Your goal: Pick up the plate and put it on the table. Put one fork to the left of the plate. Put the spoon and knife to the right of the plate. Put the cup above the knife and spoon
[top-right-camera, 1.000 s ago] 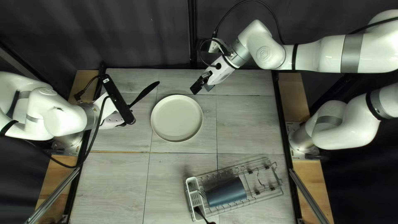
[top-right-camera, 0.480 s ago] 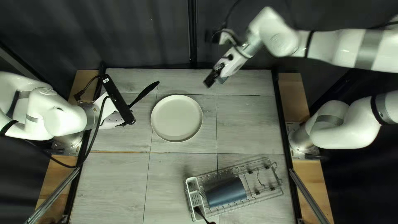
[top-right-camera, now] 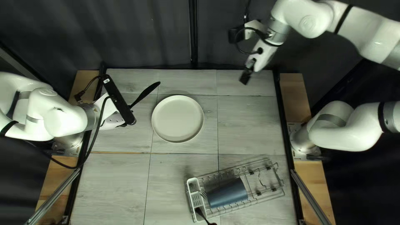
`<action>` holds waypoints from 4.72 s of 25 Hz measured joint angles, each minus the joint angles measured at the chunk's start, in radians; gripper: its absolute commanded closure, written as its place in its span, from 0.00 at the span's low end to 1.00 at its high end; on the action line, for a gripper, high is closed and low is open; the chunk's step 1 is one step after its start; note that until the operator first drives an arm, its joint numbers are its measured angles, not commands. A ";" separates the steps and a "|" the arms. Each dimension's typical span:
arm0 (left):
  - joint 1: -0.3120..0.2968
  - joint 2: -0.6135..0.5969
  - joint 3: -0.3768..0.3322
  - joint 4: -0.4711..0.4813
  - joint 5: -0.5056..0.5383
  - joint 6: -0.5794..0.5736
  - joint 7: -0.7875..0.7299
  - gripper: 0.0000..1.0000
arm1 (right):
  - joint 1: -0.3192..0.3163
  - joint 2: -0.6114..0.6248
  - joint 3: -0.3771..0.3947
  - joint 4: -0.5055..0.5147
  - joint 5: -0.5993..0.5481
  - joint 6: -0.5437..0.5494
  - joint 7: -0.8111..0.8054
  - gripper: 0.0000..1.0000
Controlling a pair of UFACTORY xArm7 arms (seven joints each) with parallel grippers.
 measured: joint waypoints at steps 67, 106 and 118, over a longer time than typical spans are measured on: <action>0.248 0.764 -0.037 0.447 -0.178 -0.146 -0.652 1.00 | 0.012 -0.166 0.047 -0.091 -0.119 -0.013 -0.060 0.00; 0.198 1.439 0.040 1.142 -0.130 -0.183 -0.737 1.00 | 0.012 -0.166 0.047 -0.091 -0.119 -0.013 -0.060 0.00; 0.218 1.540 0.036 1.247 -0.160 -0.172 -0.715 1.00 | 0.012 -0.166 0.047 -0.091 -0.119 -0.013 -0.060 0.00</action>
